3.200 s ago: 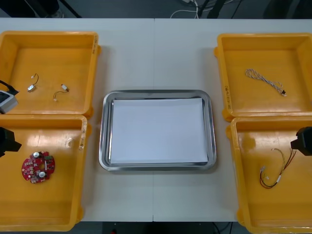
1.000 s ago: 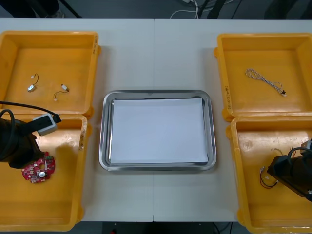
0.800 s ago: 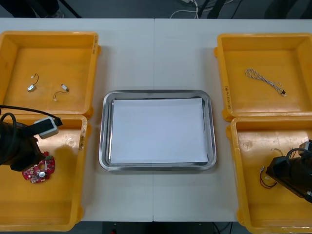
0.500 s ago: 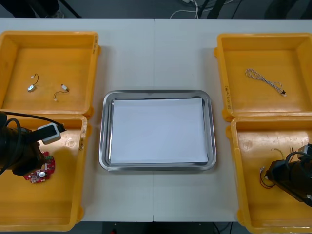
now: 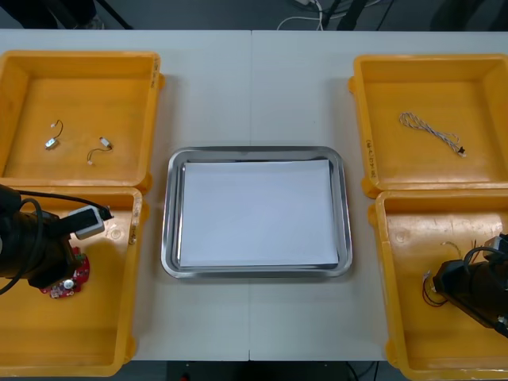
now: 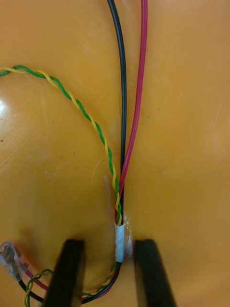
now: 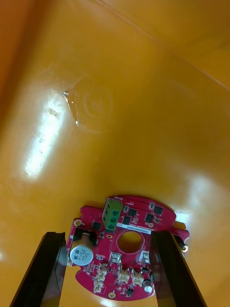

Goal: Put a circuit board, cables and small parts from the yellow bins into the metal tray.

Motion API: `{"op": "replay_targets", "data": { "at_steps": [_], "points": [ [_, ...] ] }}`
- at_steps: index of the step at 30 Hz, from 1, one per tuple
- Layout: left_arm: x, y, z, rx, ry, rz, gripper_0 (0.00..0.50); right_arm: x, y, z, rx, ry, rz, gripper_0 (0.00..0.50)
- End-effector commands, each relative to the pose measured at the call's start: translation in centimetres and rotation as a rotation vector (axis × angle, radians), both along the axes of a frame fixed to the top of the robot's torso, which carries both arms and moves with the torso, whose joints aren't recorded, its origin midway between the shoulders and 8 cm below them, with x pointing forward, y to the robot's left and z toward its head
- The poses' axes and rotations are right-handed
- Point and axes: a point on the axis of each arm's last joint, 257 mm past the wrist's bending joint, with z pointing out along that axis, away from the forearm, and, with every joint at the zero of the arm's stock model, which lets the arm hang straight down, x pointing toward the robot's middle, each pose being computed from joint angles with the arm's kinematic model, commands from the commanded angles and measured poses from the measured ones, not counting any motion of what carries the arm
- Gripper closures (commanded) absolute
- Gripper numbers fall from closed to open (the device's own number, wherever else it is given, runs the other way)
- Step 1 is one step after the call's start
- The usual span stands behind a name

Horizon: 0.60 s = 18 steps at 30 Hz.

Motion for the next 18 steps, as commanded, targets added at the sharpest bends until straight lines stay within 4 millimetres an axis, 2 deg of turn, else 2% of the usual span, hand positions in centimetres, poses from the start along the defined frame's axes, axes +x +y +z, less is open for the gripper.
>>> {"op": "replay_targets", "data": {
  "at_steps": [1, 6, 10, 18],
  "points": [
    [-0.5, 1.8, -0.8, 0.108, 0.011, -0.144, 0.000, -1.2, 0.7, -1.1, 0.014, 0.029, 0.007, 0.500],
    [-0.4, 1.6, -1.1, 0.104, 0.006, -0.150, 0.000, -1.1, 0.6, -1.0, 0.007, 0.030, 0.015, 0.500],
    [-0.3, 1.6, -1.7, 0.104, 0.004, -0.151, 0.000, -0.7, 0.5, -0.1, 0.001, 0.023, 0.024, 0.500],
    [-0.1, 2.3, -2.4, 0.111, 0.005, -0.145, 0.000, -0.9, -0.2, 4.3, -0.036, 0.034, 0.038, 0.500]
  ]
}}
